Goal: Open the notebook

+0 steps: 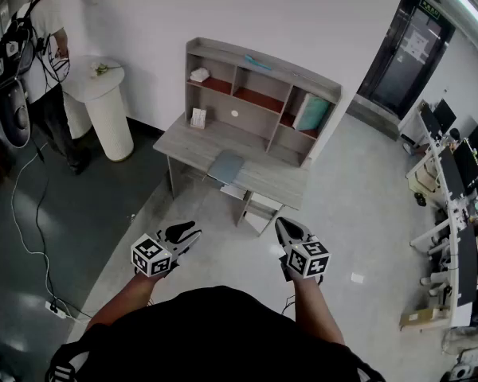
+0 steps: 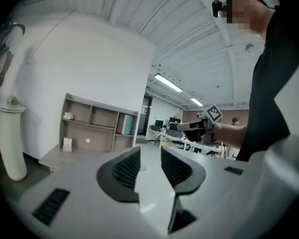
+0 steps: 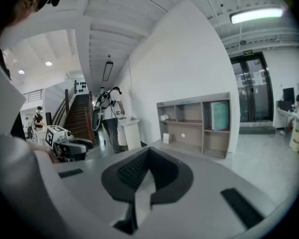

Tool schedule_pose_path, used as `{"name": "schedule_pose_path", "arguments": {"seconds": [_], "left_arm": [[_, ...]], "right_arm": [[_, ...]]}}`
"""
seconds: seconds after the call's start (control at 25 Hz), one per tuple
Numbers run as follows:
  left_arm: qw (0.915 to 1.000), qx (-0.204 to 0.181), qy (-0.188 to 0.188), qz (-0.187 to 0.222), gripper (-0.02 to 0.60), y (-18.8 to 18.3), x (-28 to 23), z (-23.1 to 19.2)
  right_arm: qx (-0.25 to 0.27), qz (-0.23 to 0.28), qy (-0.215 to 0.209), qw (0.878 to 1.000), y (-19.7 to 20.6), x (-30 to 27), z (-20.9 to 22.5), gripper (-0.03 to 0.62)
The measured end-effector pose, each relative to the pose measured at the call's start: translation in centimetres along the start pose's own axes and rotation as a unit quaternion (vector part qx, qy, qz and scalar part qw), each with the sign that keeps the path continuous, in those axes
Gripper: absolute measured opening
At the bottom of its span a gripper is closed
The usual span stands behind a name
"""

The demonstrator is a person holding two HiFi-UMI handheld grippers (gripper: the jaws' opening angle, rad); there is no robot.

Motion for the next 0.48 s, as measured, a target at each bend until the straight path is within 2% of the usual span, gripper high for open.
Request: {"name": "schedule_pose_path", "arguments": {"seconds": [0.24,0.48], "left_arm": [[0.9993,-0.018,0.013,-0.031,0.133,1.5,0.3,1.5],[0.9993,-0.019,0.001,-0.032,0.131,1.7,2.3,2.0]], "right_arm": [[0.012,-0.004,-0.004,1.0,1.4,0.1,-1.9,0.0],[-0.007,-0.003,-0.003,1.0,2.3,0.6,-2.9,0.0]]}}
Point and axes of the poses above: the fingertips, and each gripper's own axes: x backward along the fingers, z to its right, y out of its underside, the point moved 5 cm from there along x, backward along the fingers, and after that the axes turned 12 degrees about y, right-handed, at the moved point
